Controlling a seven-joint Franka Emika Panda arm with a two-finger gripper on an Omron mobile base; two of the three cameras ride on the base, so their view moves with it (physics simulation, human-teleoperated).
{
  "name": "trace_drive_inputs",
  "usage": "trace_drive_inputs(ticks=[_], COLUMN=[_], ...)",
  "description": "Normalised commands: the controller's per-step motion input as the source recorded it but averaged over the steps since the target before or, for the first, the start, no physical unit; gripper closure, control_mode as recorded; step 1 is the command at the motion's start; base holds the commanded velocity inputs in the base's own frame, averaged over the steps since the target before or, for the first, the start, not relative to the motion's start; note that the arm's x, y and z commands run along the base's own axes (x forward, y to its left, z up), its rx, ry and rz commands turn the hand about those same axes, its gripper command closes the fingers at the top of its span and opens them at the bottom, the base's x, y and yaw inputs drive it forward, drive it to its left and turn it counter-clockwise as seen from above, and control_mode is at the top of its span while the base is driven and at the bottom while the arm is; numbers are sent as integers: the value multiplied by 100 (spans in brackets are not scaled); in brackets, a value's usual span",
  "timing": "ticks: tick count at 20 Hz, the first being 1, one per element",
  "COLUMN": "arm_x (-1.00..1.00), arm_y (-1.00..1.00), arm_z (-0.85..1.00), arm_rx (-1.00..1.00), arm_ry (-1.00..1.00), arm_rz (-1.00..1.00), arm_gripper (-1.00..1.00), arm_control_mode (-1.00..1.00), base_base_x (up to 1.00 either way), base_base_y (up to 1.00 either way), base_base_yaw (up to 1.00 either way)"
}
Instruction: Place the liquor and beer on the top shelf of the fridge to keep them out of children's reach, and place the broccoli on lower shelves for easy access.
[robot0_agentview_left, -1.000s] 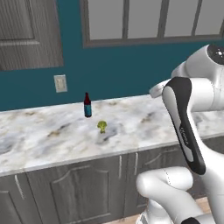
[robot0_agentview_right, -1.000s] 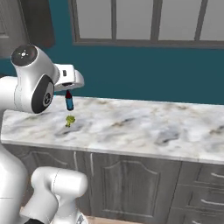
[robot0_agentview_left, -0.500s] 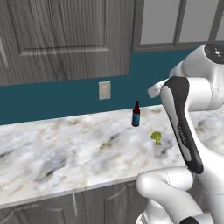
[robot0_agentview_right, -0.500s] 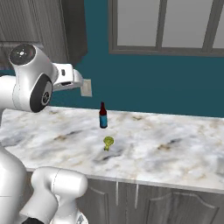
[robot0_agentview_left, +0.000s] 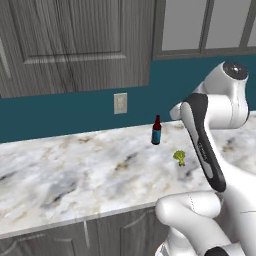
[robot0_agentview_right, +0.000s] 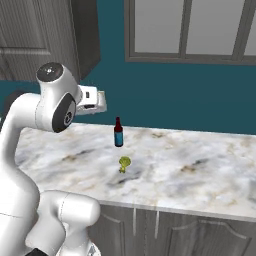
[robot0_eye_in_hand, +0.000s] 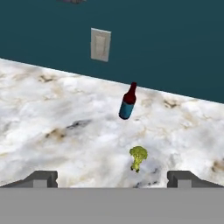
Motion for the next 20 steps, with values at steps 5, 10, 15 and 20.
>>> trace_drive_inputs(ticks=[5,10,15,20], arm_x=[12,6,2,3], arm_y=[-53,-35,-24,-22], arm_z=[-50,-56,-56,-57], arm_rx=[6,4,2,1], arm_ry=[0,2,13,17], arm_rz=[-4,-6,-9,-9], arm_gripper=[-100,-100,-100,-100], arm_control_mode=[-100,-100,-100,-100], base_base_x=[0,0,0,0], base_base_y=[0,0,0,0], base_base_yaw=[0,0,0,0])
